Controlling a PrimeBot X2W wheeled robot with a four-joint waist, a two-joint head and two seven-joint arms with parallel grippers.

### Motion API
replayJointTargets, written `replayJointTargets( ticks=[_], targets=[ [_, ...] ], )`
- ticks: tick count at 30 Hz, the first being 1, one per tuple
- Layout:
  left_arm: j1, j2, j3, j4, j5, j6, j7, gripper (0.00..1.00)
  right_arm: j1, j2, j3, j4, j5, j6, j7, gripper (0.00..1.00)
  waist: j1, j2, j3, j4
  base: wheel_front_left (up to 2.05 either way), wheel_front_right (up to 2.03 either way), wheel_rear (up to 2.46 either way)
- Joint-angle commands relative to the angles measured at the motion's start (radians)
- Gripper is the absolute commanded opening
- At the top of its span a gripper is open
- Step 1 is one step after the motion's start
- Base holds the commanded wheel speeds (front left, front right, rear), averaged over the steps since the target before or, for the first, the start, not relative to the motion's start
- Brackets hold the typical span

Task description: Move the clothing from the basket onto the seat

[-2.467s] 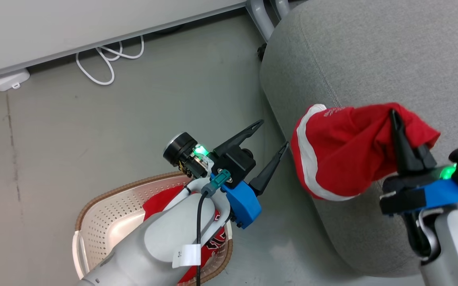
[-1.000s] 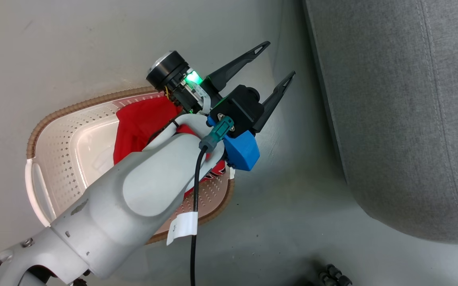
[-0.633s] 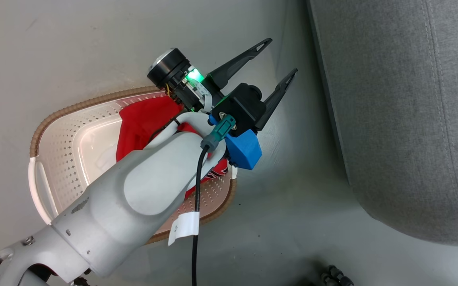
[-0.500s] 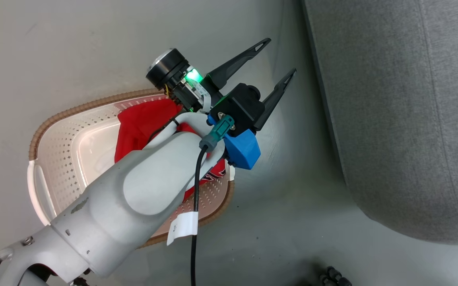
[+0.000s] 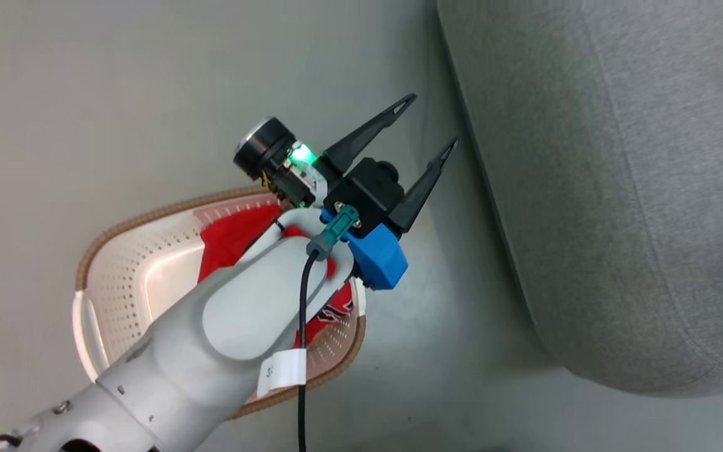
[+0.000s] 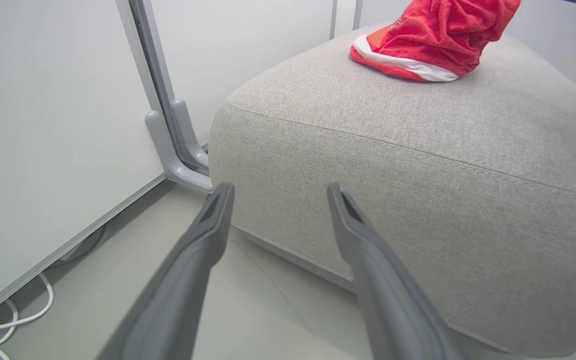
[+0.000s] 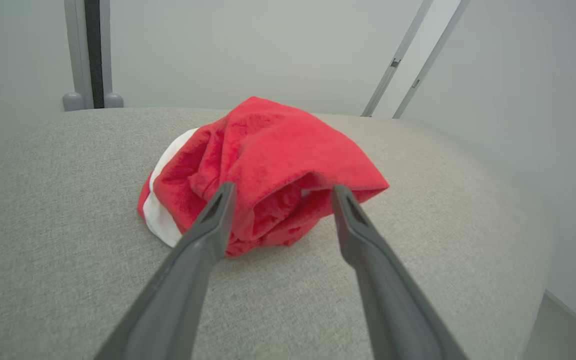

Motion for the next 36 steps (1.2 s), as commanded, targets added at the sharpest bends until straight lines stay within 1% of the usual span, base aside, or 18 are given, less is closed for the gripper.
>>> replayJointTargets(
  ticks=[1, 6, 9, 13, 21, 22, 28, 33, 36],
  targets=[
    [0.025, -0.003, 0.01, 0.006, -0.012, 0.009, -0.011, 1.0, 0.04, 0.019, -0.003, -0.046, -0.014, 0.0, -0.004, 1.0, 0.0, 0.0, -0.074, 0.0, 0.0, 0.0, 0.0],
    [0.079, -0.01, 0.041, 0.008, -0.026, 0.013, -0.016, 1.0, 0.094, 0.039, 0.04, -0.152, -0.026, 0.0, -0.004, 1.0, 0.0, 0.0, -0.168, 0.014, 0.0, 0.0, 0.0],
    [0.114, -0.012, 0.072, -0.016, -0.026, 0.019, -0.016, 1.0, 0.107, 0.04, 0.095, -0.194, -0.024, 0.0, -0.004, 1.0, 0.0, 0.0, -0.22, 0.033, 0.0, 0.0, 0.0],
    [0.168, -0.001, 0.121, -0.048, -0.016, 0.029, -0.016, 1.0, 0.113, 0.041, 0.181, -0.221, -0.019, 0.0, -0.004, 1.0, 0.0, 0.0, -0.284, 0.068, 0.0, 0.0, 0.0],
    [0.285, 0.012, 0.242, -0.097, -0.004, 0.041, -0.016, 1.0, 0.137, 0.057, 0.34, -0.232, -0.013, 0.0, -0.004, 1.0, 0.0, 0.0, -0.397, 0.156, 0.0, 0.0, 0.0],
    [0.285, 0.012, 0.242, -0.097, -0.004, 0.041, -0.016, 1.0, 0.137, 0.057, 0.34, -0.232, -0.013, 0.0, -0.004, 1.0, 0.0, 0.0, -0.397, 0.156, 0.0, 0.0, 0.0],
    [0.381, 0.021, 0.339, -0.129, 0.019, 0.053, -0.016, 1.0, 0.161, 0.081, 0.427, -0.217, -0.01, 0.0, -0.004, 1.0, 0.0, 0.0, -0.47, 0.212, 0.0, 0.0, 0.0],
    [0.471, 0.027, 0.435, -0.167, 0.044, 0.072, -0.016, 1.0, 0.188, 0.103, 0.469, -0.208, -0.012, 0.0, -0.004, 1.0, 0.0, 0.0, -0.519, 0.244, 0.0, 0.0, 0.0],
    [0.53, 0.026, 0.496, -0.192, 0.06, 0.075, -0.016, 1.0, 0.213, 0.113, 0.486, -0.196, -0.005, 0.0, -0.004, 1.0, 0.0, 0.0, -0.545, 0.261, 0.0, 0.0, 0.0]
  ],
)
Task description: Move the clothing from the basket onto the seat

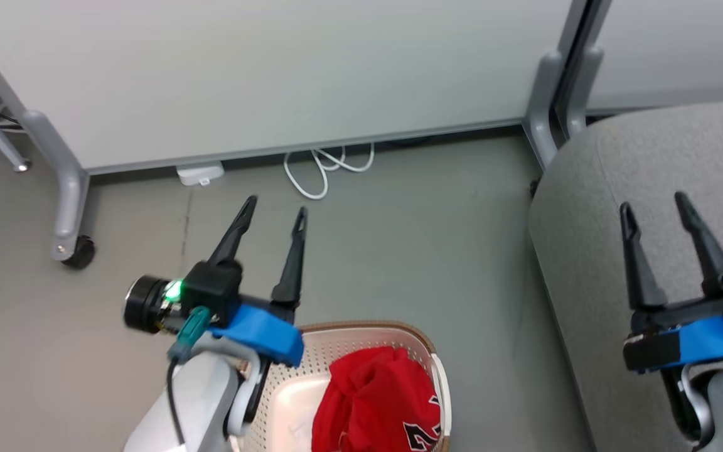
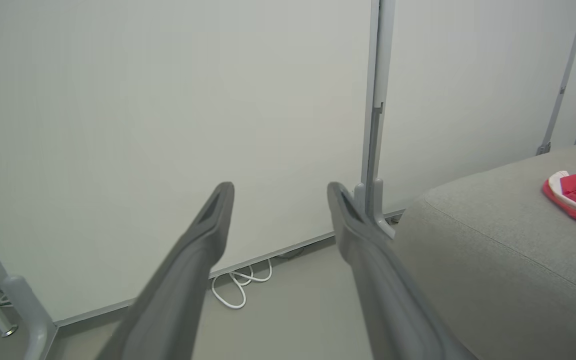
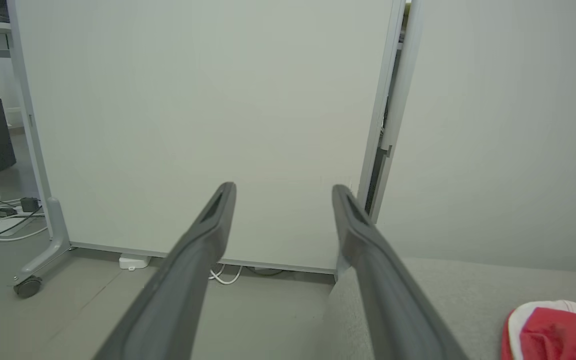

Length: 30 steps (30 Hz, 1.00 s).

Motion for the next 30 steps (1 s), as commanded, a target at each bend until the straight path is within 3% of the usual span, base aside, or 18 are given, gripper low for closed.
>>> replayJointTargets(
  ticks=[1, 16, 30],
  targets=[
    [0.033, 0.003, 0.027, -0.011, 0.012, 0.004, -0.005, 1.0, 0.029, 0.009, 0.004, 0.007, 0.008, 0.0, -0.004, 1.0, 0.0001, -0.0001, -0.032, 0.025, 0.0, 0.0, 0.0],
    [0.272, -0.049, 0.261, -0.112, 0.127, -0.052, -0.005, 1.0, 0.169, 0.102, 0.009, 0.017, 0.023, 0.0, -0.004, 1.0, 0.0001, -0.0001, -0.117, 0.052, 0.0, 0.0, 0.0],
    [0.371, -0.107, 0.371, -0.141, 0.213, -0.123, -0.005, 1.0, 0.251, 0.142, 0.0, 0.024, 0.029, 0.0, -0.004, 1.0, 0.0001, -0.0001, -0.141, 0.07, 0.0, 0.0, 0.0]
  ],
)
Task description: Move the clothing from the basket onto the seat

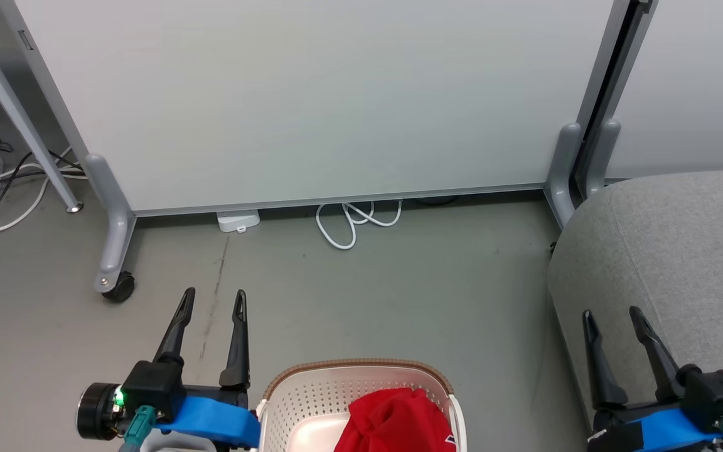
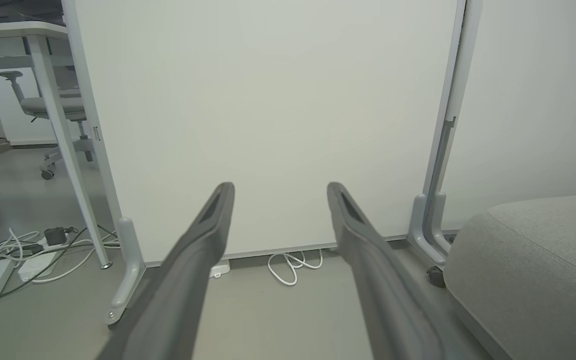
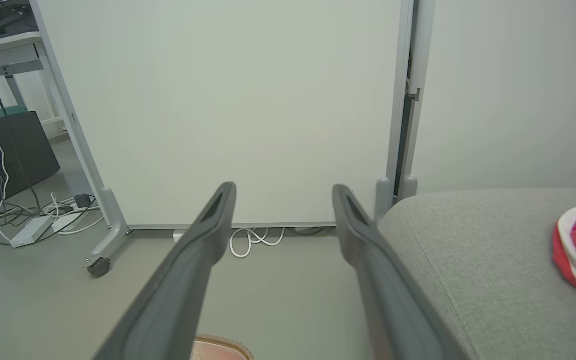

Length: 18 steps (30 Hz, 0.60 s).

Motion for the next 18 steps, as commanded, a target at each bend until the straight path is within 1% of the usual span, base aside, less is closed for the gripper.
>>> replayJointTargets(
  ticks=[1, 9, 18],
  targets=[
    [0.013, -0.007, 0.013, -0.006, 0.011, -0.007, -0.005, 1.0, 0.025, 0.008, -0.001, 0.001, 0.0, 0.0, -0.004, 1.0, 0.0001, -0.0001, -0.002, 0.004, 0.0, 0.0, 0.0],
    [0.036, -0.022, 0.045, -0.005, 0.035, -0.024, -0.005, 1.0, 0.05, 0.02, -0.012, 0.006, 0.007, 0.0, -0.004, 1.0, 0.0001, -0.0001, -0.006, 0.009, 0.0, 0.0, 0.0],
    [0.037, -0.032, 0.056, -0.001, 0.047, -0.037, -0.005, 1.0, 0.052, 0.027, -0.018, 0.009, 0.003, 0.0, -0.004, 1.0, 0.0001, -0.0001, -0.007, 0.009, 0.0, 0.0, 0.0]
  ],
)
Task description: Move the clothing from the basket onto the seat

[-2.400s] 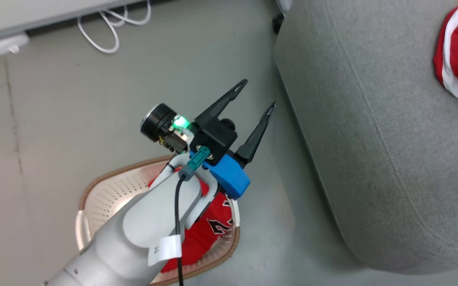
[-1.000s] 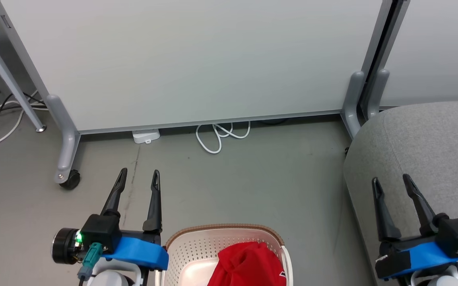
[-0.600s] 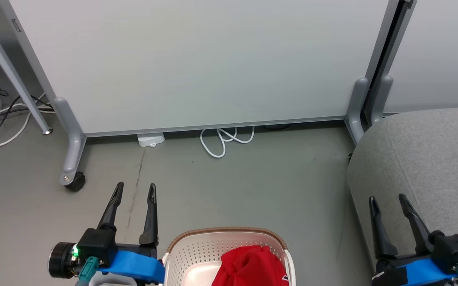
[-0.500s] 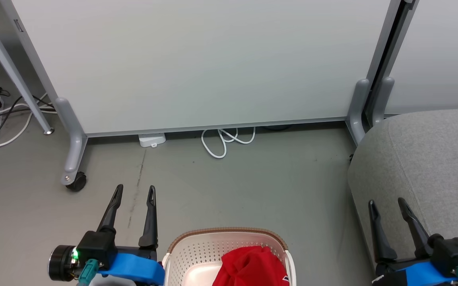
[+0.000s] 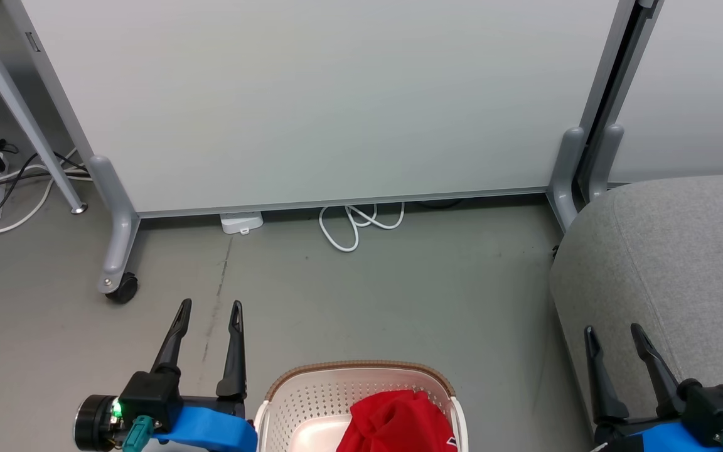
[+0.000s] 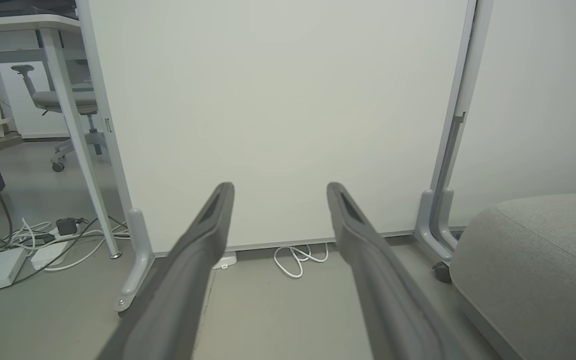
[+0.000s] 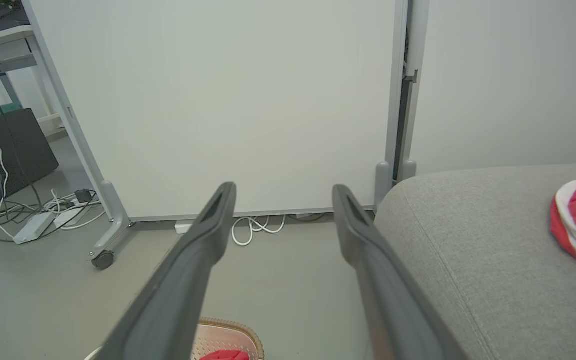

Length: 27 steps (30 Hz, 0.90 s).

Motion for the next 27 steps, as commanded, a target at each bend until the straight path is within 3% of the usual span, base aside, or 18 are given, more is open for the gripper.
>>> replayJointTargets(
  ticks=[1, 17, 27],
  targets=[
    [0.003, -0.003, 0.004, -0.001, 0.006, -0.003, -0.005, 1.0, 0.009, 0.005, -0.002, 0.002, 0.0, 0.0, -0.004, 1.0, 0.0001, 0.0, 0.001, 0.001, 0.0, 0.0, 0.0],
    [-0.03, -0.006, -0.019, 0.011, 0.018, -0.019, -0.005, 1.0, -0.006, 0.007, 0.003, 0.012, -0.008, 0.0, -0.004, 1.0, 0.0001, 0.0, 0.011, -0.003, 0.0, 0.0, 0.0],
    [-0.134, -0.005, -0.143, 0.101, 0.027, -0.045, -0.005, 1.0, -0.043, -0.013, 0.018, 0.011, -0.01, 0.0, -0.004, 1.0, 0.0001, 0.0, 0.073, -0.043, 0.0, 0.0, 0.0]
  ],
)
